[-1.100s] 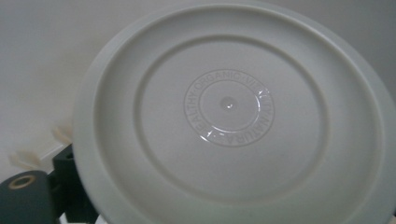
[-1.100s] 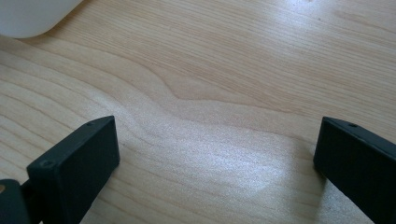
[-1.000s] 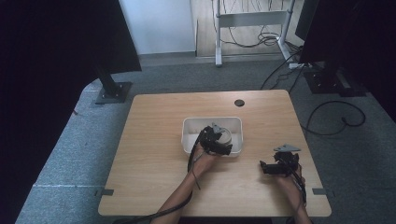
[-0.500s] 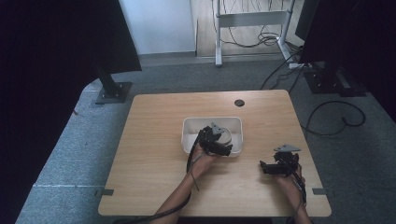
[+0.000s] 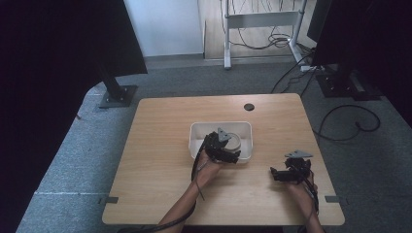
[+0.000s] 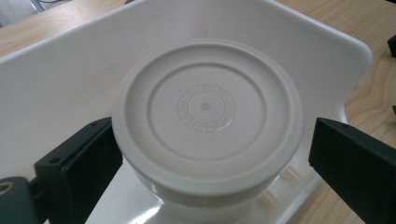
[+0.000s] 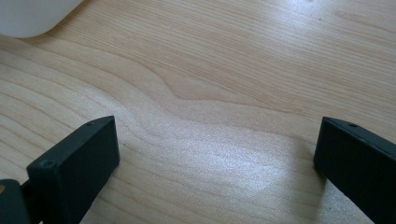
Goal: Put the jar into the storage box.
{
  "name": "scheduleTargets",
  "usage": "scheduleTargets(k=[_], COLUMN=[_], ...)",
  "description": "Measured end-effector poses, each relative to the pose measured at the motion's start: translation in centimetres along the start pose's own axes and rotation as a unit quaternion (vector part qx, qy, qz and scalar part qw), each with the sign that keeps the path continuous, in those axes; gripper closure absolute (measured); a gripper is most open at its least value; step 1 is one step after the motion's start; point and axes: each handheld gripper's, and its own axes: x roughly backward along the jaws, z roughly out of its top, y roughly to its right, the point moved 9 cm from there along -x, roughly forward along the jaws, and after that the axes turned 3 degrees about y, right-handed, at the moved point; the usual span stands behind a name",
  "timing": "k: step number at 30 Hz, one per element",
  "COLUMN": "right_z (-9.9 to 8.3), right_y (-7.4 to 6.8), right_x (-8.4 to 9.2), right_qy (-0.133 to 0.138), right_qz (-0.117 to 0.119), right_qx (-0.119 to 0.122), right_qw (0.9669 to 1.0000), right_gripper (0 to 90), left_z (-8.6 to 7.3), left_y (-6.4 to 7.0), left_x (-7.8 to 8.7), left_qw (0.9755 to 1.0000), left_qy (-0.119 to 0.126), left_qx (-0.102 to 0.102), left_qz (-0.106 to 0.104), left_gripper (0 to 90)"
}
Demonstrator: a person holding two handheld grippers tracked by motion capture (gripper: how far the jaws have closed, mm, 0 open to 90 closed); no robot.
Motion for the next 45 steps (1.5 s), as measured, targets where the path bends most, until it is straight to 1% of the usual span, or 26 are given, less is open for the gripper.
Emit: scheduleTargets(k=[9, 14, 17, 23, 30, 35, 42, 45], right_z=[0.0, 0.0, 0.0, 0.0, 0.0, 0.0, 0.0, 0.0], right_y=[0.0, 0.0, 0.0, 0.0, -0.1, -0.1, -0.2, -0.2], right_x=[0.0, 0.0, 0.0, 0.0, 0.0, 0.1, 0.1, 0.1], right_qy=[0.0, 0.0, 0.0, 0.0, 0.002, 0.004, 0.005, 0.005], right_qz=[0.0, 0.0, 0.0, 0.0, 0.003, 0.005, 0.006, 0.007], right_qx=[0.0, 0.0, 0.0, 0.0, 0.002, 0.004, 0.005, 0.005], right_qw=[1.0, 1.0, 1.0, 1.0, 1.0, 1.0, 1.0, 0.9999], right_gripper=[0.0, 0.0, 0.0, 0.0, 1.4, 2.7, 3.2, 3.5], left_z=[-0.1, -0.3, -0.5, -0.7, -1.2, -1.4, -1.5, -1.5], left_y=[-0.3, -0.3, -0.3, -0.3, -0.3, -0.4, -0.4, -0.4], left_x=[1.1, 1.6, 2.0, 2.8, 3.6, 4.1, 5.2, 5.7], left_qw=[1.0, 0.9999, 0.9999, 0.9998, 0.9997, 0.9997, 0.9995, 0.9993], left_qy=[0.006, 0.009, 0.009, 0.017, 0.017, 0.018, 0.027, 0.03], left_qx=[-0.003, -0.005, -0.006, -0.007, -0.006, -0.004, -0.001, -0.004], left_qz=[0.004, 0.002, 0.0, -0.005, -0.014, -0.015, -0.019, -0.022], left_gripper=[2.8, 2.9, 3.0, 3.4, 3.9, 4.0, 4.1, 4.2])
